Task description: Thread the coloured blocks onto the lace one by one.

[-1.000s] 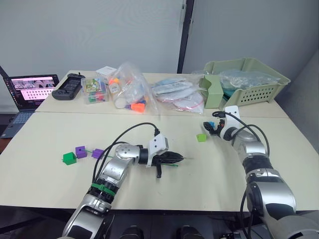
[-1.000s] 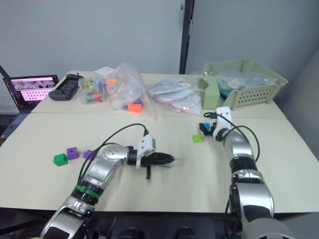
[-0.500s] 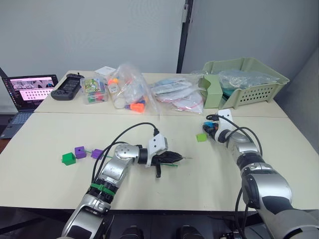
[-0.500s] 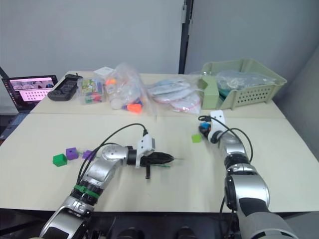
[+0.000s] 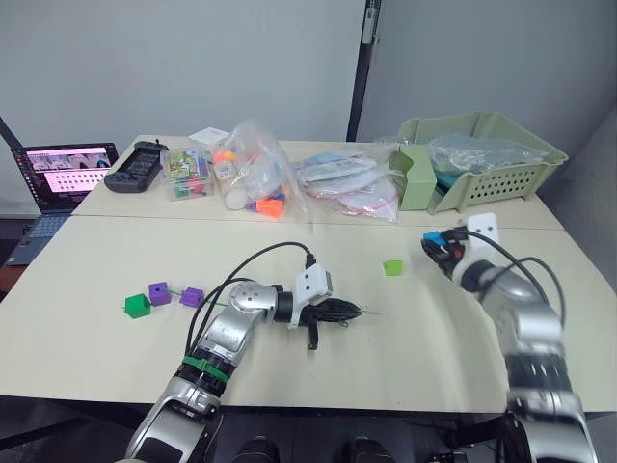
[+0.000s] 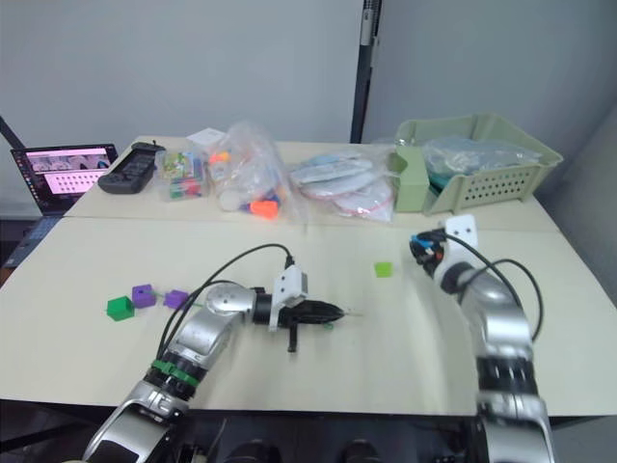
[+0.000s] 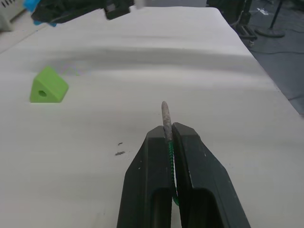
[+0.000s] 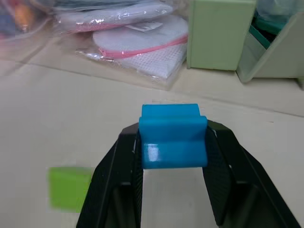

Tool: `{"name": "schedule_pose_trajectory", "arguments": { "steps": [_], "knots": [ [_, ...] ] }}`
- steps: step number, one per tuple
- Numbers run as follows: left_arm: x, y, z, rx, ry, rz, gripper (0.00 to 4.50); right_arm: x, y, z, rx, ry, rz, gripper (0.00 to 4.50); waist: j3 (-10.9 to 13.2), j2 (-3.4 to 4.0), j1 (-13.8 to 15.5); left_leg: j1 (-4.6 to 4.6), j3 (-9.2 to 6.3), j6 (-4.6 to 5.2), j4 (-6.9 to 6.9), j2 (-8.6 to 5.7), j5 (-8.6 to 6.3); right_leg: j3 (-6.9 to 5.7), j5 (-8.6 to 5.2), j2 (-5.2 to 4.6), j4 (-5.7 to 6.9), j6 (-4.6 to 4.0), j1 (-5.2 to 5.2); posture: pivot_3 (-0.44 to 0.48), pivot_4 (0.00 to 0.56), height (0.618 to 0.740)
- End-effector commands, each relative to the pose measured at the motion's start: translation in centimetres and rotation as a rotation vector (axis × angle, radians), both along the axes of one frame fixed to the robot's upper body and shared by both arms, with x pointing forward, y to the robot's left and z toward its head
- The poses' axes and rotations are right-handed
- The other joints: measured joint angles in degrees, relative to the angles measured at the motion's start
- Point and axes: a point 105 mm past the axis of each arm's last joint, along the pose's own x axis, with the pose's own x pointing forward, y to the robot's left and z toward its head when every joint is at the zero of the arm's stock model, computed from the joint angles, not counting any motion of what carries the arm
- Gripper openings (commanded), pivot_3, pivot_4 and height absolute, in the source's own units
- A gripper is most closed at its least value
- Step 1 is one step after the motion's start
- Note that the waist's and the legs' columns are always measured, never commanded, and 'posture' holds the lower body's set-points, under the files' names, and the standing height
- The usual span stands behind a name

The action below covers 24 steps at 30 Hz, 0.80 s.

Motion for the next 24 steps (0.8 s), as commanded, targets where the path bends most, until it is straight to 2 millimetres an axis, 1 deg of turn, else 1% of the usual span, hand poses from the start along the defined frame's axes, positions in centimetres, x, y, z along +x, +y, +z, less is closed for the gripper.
{"name": "schedule_pose_trajectory", "arguments": {
  "steps": [1, 4, 6, 8, 10, 11, 12, 14, 16, 19, 24],
  "knots": [
    [-0.2, -0.7, 0.6, -0.027, -0.019, -0.045, 0.0, -3.8, 1.7, 2.9, 0.024, -0.072, 0.006, 1.17, 0.0, 0.01, -0.2, 0.04, -0.04, 0.0, 0.04, 0.0, 0.0, -0.02, 0.0, 0.01, 0.01, 0.01, 0.06, 0.0, 0.15, 0.734],
    [-0.3, -1.3, 0.5, -0.032, -0.013, -0.07, 0.0, -6.4, 3.3, 1.9, 0.078, -0.041, -0.006, 1.17, 0.0, 0.0, -0.3, 0.06, -0.05, 0.0, 0.07, -0.01, 0.02, 0.01, -0.02, 0.05, -0.12, 0.03, 0.11, 0.0, 0.15, 0.734],
    [-0.4, -1.5, 0.4, -0.036, -0.006, -0.088, 0.0, -8.2, 4.4, 0.4, 0.1, -0.006, -0.013, 1.17, 0.0, 0.0, -0.3, 0.11, -0.04, 0.01, 0.09, -0.01, 0.03, 0.0, -0.03, 0.09, -0.13, 0.04, 0.17, 0.0, 0.15, 0.734],
    [-0.6, -1.6, 0.3, -0.032, -0.006, -0.103, 0.0, -9.9, 4.7, -1.6, 0.14, 0.049, -0.061, 1.17, 0.0, 0.01, -0.1, 0.08, 0.11, 0.02, 0.09, -0.02, 0.04, 0.01, -0.05, 0.11, -0.16, 0.05, 0.15, 0.0, 0.15, 0.734],
    [-0.5, -1.6, 0.3, -0.03, -0.007, -0.106, 0.0, -10.8, 4.8, -2.6, 0.148, 0.076, -0.092, 1.17, 0.0, 0.01, -0.2, 0.08, 0.22, 0.02, 0.1, -0.05, 0.04, 0.01, -0.06, 0.09, -0.15, 0.06, 0.15, 0.0, 0.15, 0.734],
    [-0.5, -1.6, 0.3, -0.031, -0.008, -0.106, 0.0, -11.0, 4.8, -2.8, 0.144, 0.082, -0.097, 1.17, 0.0, 0.01, -0.2, 0.04, 0.26, 0.02, 0.12, -0.05, 0.04, 0.04, -0.06, 0.08, -0.17, 0.06, 0.13, 0.0, 0.15, 0.734],
    [-0.3, -1.4, 0.3, -0.03, -0.009, -0.1, 0.0, -11.3, 4.8, -3.4, 0.153, 0.093, -0.117, 1.17, 0.0, 0.01, -0.2, 0.05, 0.27, 0.02, 0.13, -0.05, 0.04, 0.09, -0.07, 0.06, -0.2, 0.08, 0.12, 0.0, 0.15, 0.734],
    [-0.2, -0.7, 0.3, -0.026, -0.01, -0.093, 0.0, -11.6, 4.3, -4.3, 0.171, 0.094, -0.17, 1.17, 0.0, 0.01, -0.2, 0.08, 0.28, 0.02, 0.14, -0.05, 0.04, 0.06, -0.08, 0.07, -0.22, 0.1, 0.18, 0.0, 0.15, 0.734],
    [-0.3, 0.0, 0.0, -0.016, -0.006, -0.092, 0.0, -11.6, 4.1, -4.9, 0.176, 0.097, -0.197, 1.17, 0.0, 0.01, -0.3, 0.09, 0.31, 0.02, 0.13, -0.03, 0.04, 0.06, -0.09, 0.09, -0.22, 0.09, 0.17, 0.0, 0.15, 0.734],
    [-0.4, 0.8, -0.2, -0.015, 0.006, -0.083, 0.0, -11.4, 4.5, -5.8, 0.17, 0.115, -0.191, 1.17, 0.0, 0.01, -0.4, 0.1, 0.35, 0.02, 0.12, -0.01, 0.04, 0.08, -0.09, 0.1, -0.22, 0.09, 0.15, 0.0, 0.15, 0.734],
    [-0.3, 1.0, -0.2, -0.02, 0.008, -0.067, 0.0, -11.0, 4.5, -6.6, 0.163, 0.13, -0.201, 1.17, 0.0, 0.01, -0.1, 0.07, 0.34, 0.01, 0.13, -0.02, 0.04, 0.05, -0.1, 0.08, -0.22, 0.08, 0.15, 0.0, 0.15, 0.734]
  ]
}}
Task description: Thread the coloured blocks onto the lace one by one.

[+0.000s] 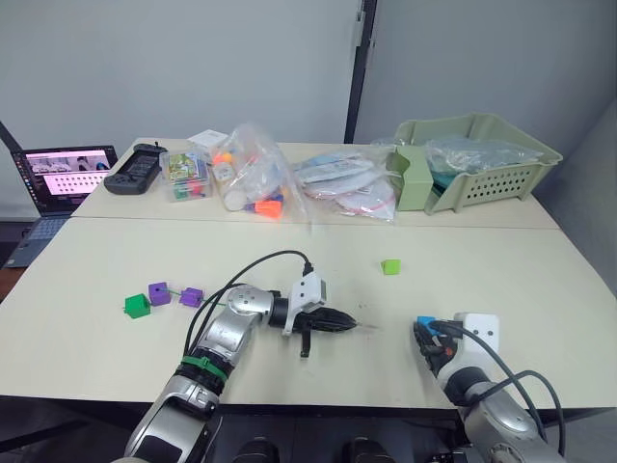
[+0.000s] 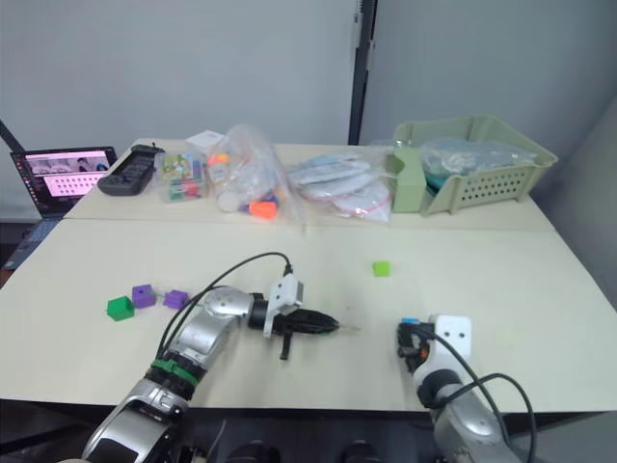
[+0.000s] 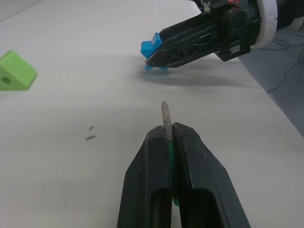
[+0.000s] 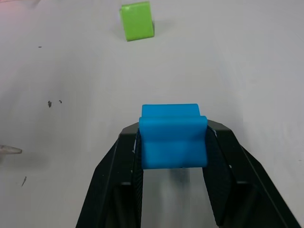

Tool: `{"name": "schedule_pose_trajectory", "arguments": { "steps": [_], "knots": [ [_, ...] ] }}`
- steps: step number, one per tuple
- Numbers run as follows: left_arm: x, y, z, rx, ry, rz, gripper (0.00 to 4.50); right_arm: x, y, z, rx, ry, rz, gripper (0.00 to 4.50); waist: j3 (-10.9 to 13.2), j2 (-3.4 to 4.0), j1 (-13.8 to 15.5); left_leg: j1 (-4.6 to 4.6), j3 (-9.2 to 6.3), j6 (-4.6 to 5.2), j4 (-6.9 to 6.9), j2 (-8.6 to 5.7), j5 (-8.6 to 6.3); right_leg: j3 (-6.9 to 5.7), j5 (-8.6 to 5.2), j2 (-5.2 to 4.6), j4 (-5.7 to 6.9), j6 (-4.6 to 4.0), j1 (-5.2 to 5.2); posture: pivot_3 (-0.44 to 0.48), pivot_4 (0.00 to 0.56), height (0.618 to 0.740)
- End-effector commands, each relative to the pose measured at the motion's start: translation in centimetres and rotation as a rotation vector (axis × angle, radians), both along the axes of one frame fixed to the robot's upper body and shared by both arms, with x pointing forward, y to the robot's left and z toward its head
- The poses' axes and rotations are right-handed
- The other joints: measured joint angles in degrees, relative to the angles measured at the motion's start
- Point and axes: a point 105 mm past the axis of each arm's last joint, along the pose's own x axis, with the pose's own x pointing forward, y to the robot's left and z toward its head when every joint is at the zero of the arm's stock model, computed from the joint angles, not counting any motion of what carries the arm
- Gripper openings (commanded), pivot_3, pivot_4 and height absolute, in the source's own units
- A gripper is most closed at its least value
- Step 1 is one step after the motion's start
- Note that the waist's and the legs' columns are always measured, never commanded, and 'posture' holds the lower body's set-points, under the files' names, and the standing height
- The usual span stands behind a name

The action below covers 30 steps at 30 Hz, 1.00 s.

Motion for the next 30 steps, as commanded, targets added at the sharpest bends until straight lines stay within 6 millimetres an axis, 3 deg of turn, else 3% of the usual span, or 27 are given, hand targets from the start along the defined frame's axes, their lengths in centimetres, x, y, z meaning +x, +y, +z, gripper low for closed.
{"name": "schedule_pose_trajectory", "arguments": {
  "steps": [1, 12, 15, 21, 27, 30],
  "knots": [
    [0.1, -0.3, 1.4, -0.049, -0.033, -0.004, 0.0, 0.4, 0.1, 0.7, -0.007, -0.041, -0.004, 1.17, 0.0, 0.0, 0.1, -0.02, 0.0, 0.0, 0.01, -0.01, 0.0, 0.0, 0.0, -0.01, -0.01, 0.01, 0.01, 0.0, 0.15, 0.734],
    [-0.2, -0.6, 1.2, -0.048, -0.032, -0.01, 0.0, 0.2, 1.4, -0.2, 0.031, -0.005, 0.022, 1.17, 0.0, 0.0, -0.1, 0.0, 0.0, 0.0, 0.0, 0.01, 0.0, 0.0, -0.01, 0.01, 0.0, 0.01, 0.01, 0.0, 0.15, 0.734],
    [-0.3, -0.6, 1.1, -0.044, -0.032, -0.013, 0.0, 0.1, 1.4, 0.1, 0.041, -0.015, 0.02, 2.57, 0.0, 0.0, -0.1, 0.0, -0.01, 0.0, -0.01, 0.01, 0.0, -0.01, -0.01, 0.02, -0.01, 0.01, 0.01, 0.0, 0.15, 0.734],
    [-0.3, -0.7, 1.1, -0.044, -0.031, -0.018, 0.0, -1.7, 1.2, 3.7, 0.001, -0.079, 0.148, 4.48, 0.0, 0.01, 0.0, -0.04, -0.03, 0.0, 0.0, -0.01, 0.0, -0.01, -0.01, -0.01, 0.0, 0.02, -0.01, 0.0, 0.15, 0.734],
    [-0.4, -0.6, 1.1, -0.048, -0.03, -0.016, 0.0, -2.0, -0.5, 8.6, -0.177, -0.117, 0.413, 4.48, 0.0, -0.01, -0.1, 0.04, -0.03, 0.0, 0.03, -0.02, 0.0, -0.01, -0.02, -0.01, -0.05, 0.03, 0.14, 0.0, 0.15, 0.734],
    [-0.3, -0.7, 1.2, -0.057, -0.034, -0.006, 0.0, -2.1, 0.1, 9.3, -0.395, -0.04, 0.663, 4.48, 0.0, 0.01, -0.1, 0.12, -0.04, 0.01, 0.01, -0.02, 0.0, -0.04, -0.02, 0.01, -0.11, 0.03, 0.26, 0.0, 0.15, 0.734]
  ]
}}
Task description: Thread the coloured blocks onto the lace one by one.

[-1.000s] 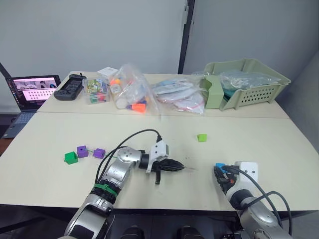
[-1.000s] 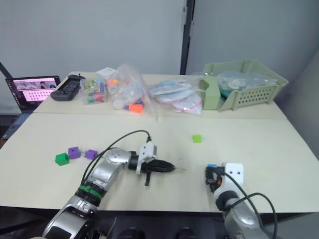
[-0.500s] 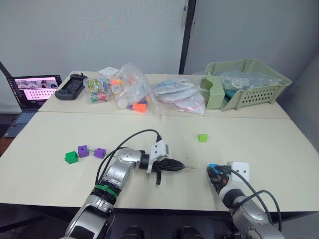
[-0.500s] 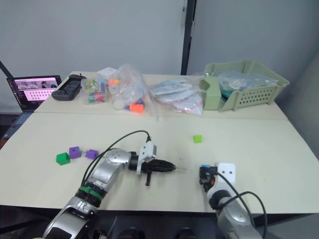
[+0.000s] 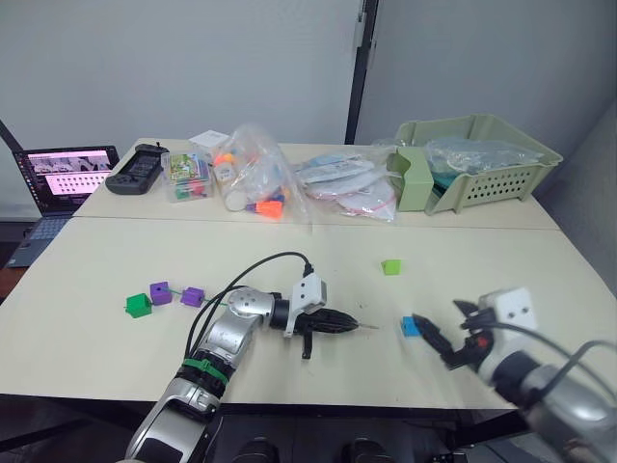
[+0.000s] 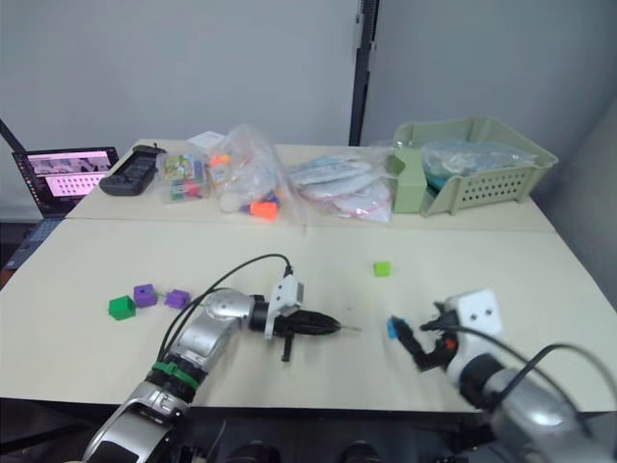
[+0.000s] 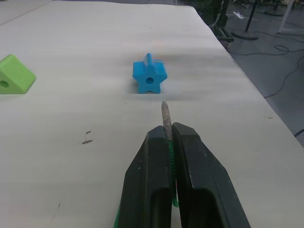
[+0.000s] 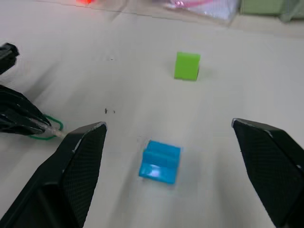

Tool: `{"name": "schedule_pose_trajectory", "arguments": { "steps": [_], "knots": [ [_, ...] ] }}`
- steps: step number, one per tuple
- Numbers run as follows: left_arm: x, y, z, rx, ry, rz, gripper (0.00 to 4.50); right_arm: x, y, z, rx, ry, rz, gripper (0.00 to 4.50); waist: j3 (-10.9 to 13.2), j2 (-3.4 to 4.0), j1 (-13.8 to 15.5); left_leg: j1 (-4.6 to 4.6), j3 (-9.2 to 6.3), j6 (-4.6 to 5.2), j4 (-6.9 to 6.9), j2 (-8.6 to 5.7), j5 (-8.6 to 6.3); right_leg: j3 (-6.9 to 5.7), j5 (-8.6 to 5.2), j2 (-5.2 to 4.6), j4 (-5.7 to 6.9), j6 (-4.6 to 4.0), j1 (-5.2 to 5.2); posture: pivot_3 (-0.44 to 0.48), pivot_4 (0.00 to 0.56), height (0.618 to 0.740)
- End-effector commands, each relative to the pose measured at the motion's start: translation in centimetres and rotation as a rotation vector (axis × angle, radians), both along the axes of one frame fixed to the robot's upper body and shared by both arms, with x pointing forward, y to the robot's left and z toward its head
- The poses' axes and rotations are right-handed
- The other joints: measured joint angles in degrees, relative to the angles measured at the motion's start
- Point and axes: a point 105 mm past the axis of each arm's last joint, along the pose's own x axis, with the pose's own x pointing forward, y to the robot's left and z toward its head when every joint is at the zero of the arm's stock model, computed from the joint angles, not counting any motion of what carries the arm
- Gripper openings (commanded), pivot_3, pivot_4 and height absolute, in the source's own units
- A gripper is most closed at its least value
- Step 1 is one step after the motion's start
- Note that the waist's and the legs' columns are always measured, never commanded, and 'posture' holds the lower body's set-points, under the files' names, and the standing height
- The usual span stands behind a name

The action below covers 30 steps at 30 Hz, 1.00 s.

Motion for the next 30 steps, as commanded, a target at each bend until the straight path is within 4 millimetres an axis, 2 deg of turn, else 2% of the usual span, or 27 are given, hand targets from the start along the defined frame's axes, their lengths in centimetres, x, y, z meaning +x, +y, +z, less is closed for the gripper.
{"name": "schedule_pose_trajectory", "arguments": {
  "steps": [1, 4, 7, 12, 15, 18, 26, 30],
  "knots": [
    [-0.2, -0.5, 1.1, -0.039, -0.037, -0.006, 0.0, -0.8, 0.9, 0.4, -0.282, 0.043, 0.274, 4.48, 0.0, 0.03, 0.0, 0.0, -0.01, 0.0, -0.01, -0.01, 0.0, -0.01, -0.01, 0.0, -0.05, 0.01, 0.04, 0.0, 0.15, 0.734],
    [-0.3, -0.6, 1.3, -0.049, -0.044, 0.002, 0.0, -0.5, 0.0, -0.9, -0.555, 0.106, 0.475, 4.48, 0.0, 0.01, 0.0, 0.05, -0.09, 0.0, -0.08, 0.0, 0.0, -0.14, -0.04, 0.02, -0.22, 0.02, 0.2, 0.0, 0.15, 0.734],
    [-0.4, -0.7, 1.4, -0.051, -0.049, 0.009, 0.0, 0.5, -0.9, -1.5, -0.648, 0.138, 0.579, 4.48, 0.0, -0.02, 0.1, 0.1, -0.06, 0.0, -0.02, -0.02, 0.0, -0.11, -0.06, -0.03, -0.32, 0.06, 0.35, 0.0, 0.15, 0.734],
    [-0.2, -0.4, 1.6, -0.05, -0.069, 0.045, 0.0, 3.6, -1.3, -2.6, -0.767, 0.187, 0.732, 4.48, 0.1, -0.04, -0.1, 0.21, -0.04, 0.0, 0.0, -0.04, 0.0, -0.08, -0.05, -0.05, -0.29, 0.07, 0.42, 0.0, 0.15, 0.734],
    [-0.2, -0.3, 1.6, -0.05, -0.074, 0.054, 0.0, 4.8, -1.4, -3.4, -0.817, 0.216, 0.777, 4.48, 0.1, -0.04, 0.0, 0.26, -0.05, 0.0, -0.04, -0.03, 0.0, -0.08, -0.05, -0.04, -0.28, 0.06, 0.43, 0.0, 0.15, 0.734],
    [-0.6, -0.3, 1.3, -0.043, -0.064, 0.067, 0.0, 5.9, -0.2, -4.0, -0.816, 0.215, 0.81, 4.48, 0.1, -0.02, 0.1, 0.24, -0.04, 0.0, -0.05, -0.03, -0.01, -0.06, -0.04, -0.05, -0.25, 0.05, 0.4, 0.0, 0.15, 0.734],
    [-1.4, -0.7, 1.2, -0.043, -0.055, 0.077, 0.0, 6.0, 0.1, -4.8, -0.838, 0.277, 0.83, 4.48, 0.1, 0.0, 0.8, 0.22, -0.08, 0.0, 0.0, -0.07, -0.01, -0.08, -0.04, -0.1, -0.19, 0.05, 0.41, 0.0, 0.15, 0.734],
    [-1.6, -0.9, 1.3, -0.047, -0.054, 0.08, 0.0, 5.9, 0.4, -4.9, -0.818, 0.283, 0.836, 3.31, 0.1, 0.01, 0.8, 0.23, -0.07, 0.0, 0.0, -0.06, -0.01, -0.08, -0.04, -0.1, -0.19, 0.05, 0.4, 0.0, 0.15, 0.734]
  ]
}}
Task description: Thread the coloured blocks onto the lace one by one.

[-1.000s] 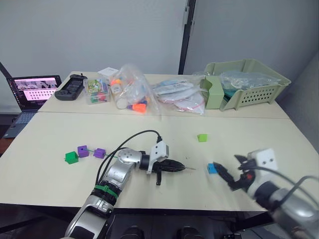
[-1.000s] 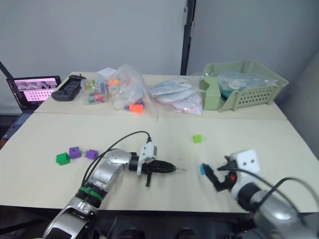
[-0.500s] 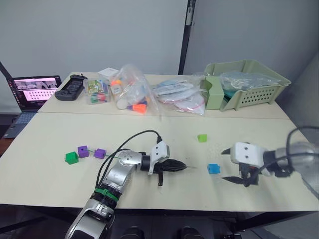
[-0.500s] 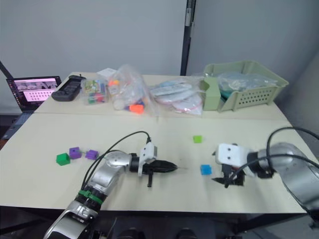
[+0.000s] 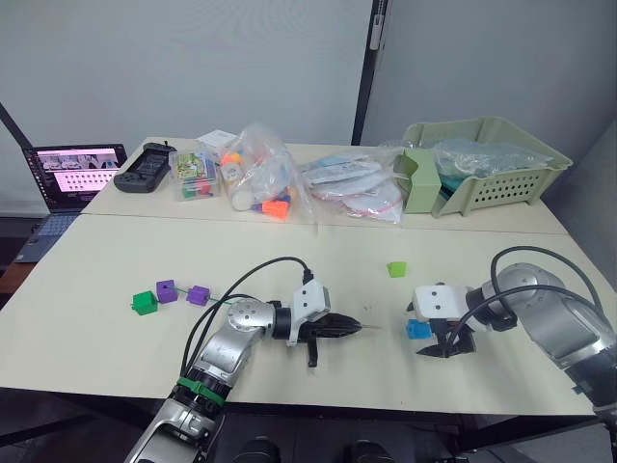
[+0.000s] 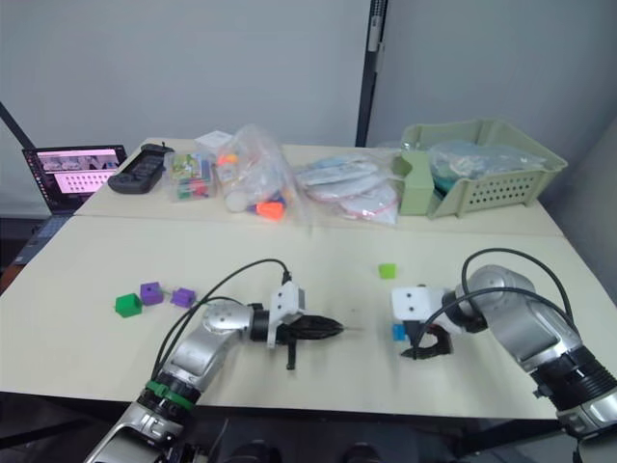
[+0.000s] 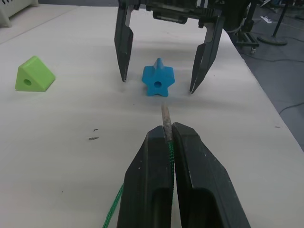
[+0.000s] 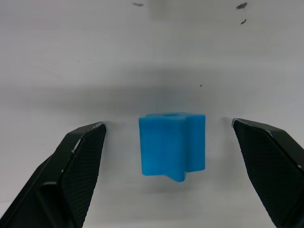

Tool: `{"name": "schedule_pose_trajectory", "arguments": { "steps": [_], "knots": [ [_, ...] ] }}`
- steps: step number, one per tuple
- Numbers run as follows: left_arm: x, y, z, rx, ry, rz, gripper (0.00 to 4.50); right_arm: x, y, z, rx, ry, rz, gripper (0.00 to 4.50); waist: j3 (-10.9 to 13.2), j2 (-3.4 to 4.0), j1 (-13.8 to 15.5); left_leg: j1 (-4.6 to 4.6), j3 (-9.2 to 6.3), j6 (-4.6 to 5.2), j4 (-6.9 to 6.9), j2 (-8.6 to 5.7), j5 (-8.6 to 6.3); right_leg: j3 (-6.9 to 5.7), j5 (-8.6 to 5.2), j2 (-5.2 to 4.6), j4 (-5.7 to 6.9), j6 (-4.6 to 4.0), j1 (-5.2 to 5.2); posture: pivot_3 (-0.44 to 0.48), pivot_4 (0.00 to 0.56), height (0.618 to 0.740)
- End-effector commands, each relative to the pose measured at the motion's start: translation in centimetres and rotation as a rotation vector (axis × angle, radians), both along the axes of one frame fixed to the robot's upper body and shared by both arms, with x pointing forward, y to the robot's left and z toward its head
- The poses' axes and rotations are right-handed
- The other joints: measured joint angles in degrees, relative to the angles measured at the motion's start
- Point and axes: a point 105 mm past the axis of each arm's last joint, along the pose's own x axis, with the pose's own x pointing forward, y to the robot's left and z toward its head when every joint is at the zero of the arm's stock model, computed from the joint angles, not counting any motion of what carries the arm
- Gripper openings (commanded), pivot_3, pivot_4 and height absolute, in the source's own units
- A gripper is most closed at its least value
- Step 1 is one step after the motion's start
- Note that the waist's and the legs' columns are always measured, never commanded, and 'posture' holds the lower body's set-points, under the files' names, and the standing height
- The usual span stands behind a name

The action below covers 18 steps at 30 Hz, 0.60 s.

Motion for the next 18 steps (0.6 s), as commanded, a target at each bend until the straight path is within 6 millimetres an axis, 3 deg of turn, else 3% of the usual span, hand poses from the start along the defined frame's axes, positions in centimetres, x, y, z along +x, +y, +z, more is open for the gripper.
{"name": "schedule_pose_trajectory", "arguments": {
  "steps": [1, 5, 6, 10, 14, 18],
  "knots": [
    [-0.2, -0.4, 0.9, -0.021, -0.027, -0.008, 0.0, 0.3, 0.2, 0.8, 0.006, -0.027, 0.002, 2.96, 0.0, 0.0, 0.0, 0.0, 0.0, 0.0, 0.0, 0.0, 0.0, 0.0, 0.0, 0.0, 0.0, 0.0, 0.0, 0.0, 0.15, 0.734],
    [-0.1, -0.5, 0.9, -0.021, -0.031, -0.007, 0.0, 0.3, 0.2, 0.7, 0.011, -0.025, -0.01, 1.52, 0.0, 0.0, 0.0, 0.01, 0.0, 0.0, 0.0, 0.0, 0.0, 0.0, 0.0, 0.0, 0.01, 0.0, 0.0, 0.0, 0.15, 0.734],
    [0.0, -0.6, 0.9, -0.021, -0.032, -0.007, 0.0, 0.3, 0.2, 0.7, 0.019, -0.021, -0.022, 1.34, 0.0, 0.0, 0.0, 0.01, 0.0, 0.0, 0.0, 0.0, 0.0, 0.0, 0.0, 0.0, 0.01, 0.0, 0.0, 0.0, 0.15, 0.734],
    [0.2, -0.7, 0.9, -0.018, -0.039, -0.004, 0.0, 0.1, -0.1, 0.8, 0.036, -0.005, -0.069, 1.34, 0.0, 0.0, 0.0, 0.02, 0.0, 0.0, 0.0, 0.0, 0.0, 0.0, 0.0, 0.0, 0.01, 0.0, 0.01, 0.0, 0.15, 0.734],
    [0.4, -0.9, 0.2, 0.02, -0.048, -0.017, 0.0, -1.3, 2.2, 1.5, 0.11, 0.051, -0.107, 1.34, 0.0, 0.01, 0.1, 0.01, -0.01, 0.0, 0.0, 0.0, 0.0, 0.0, 0.0, 0.0, 0.02, 0.0, 0.01, 0.0, 0.15, 0.734],
    [0.7, -1.6, -0.3, 0.04, -0.048, -0.023, 0.0, -2.4, 2.8, 0.8, 0.092, 0.085, -0.14, 1.34, 0.0, 0.0, 0.1, 0.0, -0.05, 0.0, 0.01, -0.02, 0.0, -0.01, 0.0, 0.0, 0.02, 0.0, 0.01, 0.0, 0.15, 0.734]
  ]
}}
